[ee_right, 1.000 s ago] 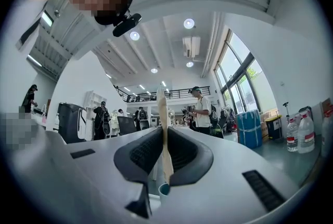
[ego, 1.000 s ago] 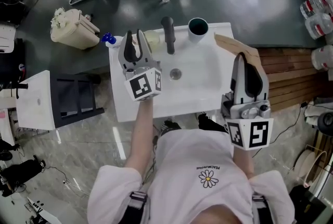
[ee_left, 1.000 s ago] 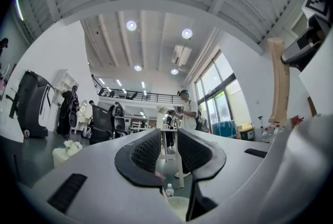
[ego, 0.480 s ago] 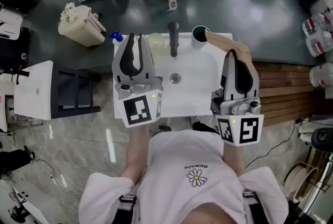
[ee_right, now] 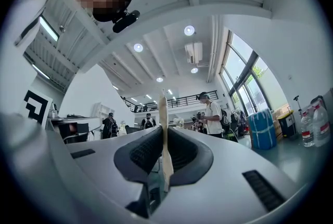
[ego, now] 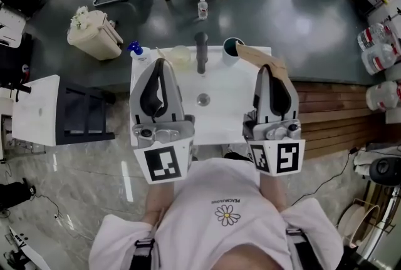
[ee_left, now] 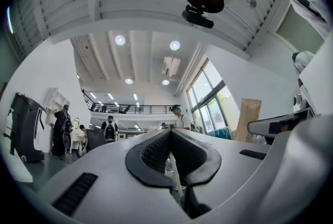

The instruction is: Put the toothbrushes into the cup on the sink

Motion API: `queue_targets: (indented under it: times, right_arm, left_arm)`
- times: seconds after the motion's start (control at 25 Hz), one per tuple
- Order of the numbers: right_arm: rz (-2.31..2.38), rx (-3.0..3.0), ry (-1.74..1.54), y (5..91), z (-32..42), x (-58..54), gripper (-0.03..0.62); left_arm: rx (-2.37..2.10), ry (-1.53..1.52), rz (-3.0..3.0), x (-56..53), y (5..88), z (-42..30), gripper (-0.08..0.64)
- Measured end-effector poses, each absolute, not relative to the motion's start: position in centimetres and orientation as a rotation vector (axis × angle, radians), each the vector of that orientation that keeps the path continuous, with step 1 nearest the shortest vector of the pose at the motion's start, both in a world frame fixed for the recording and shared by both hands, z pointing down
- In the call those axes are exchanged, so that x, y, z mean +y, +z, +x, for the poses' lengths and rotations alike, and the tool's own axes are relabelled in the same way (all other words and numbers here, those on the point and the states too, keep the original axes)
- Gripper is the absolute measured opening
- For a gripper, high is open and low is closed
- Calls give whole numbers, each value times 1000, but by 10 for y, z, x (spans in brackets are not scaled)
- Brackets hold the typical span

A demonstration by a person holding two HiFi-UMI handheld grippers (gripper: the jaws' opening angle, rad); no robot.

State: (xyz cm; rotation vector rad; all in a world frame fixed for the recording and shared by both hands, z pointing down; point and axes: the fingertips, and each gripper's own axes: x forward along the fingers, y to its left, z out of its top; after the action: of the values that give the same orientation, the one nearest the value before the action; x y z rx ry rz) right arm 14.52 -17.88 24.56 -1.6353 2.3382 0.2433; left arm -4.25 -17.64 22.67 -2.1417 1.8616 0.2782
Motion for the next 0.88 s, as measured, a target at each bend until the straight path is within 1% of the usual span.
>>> queue_targets:
  times: [0.32, 0.52, 0.88]
  right_arm:
    - [-1651, 2342, 243, 248, 148, -183, 29]
    - [-1660, 2374, 199, 254, 149, -212, 29]
    - [-1755, 2518, -3, 330, 151, -291, 29]
  left_arm:
    - [1865, 288, -2144, -183, 224, -46, 15]
    - [1875, 278, -2157, -187, 227, -46, 15]
    - [1880, 226, -2133, -189, 236, -52, 15]
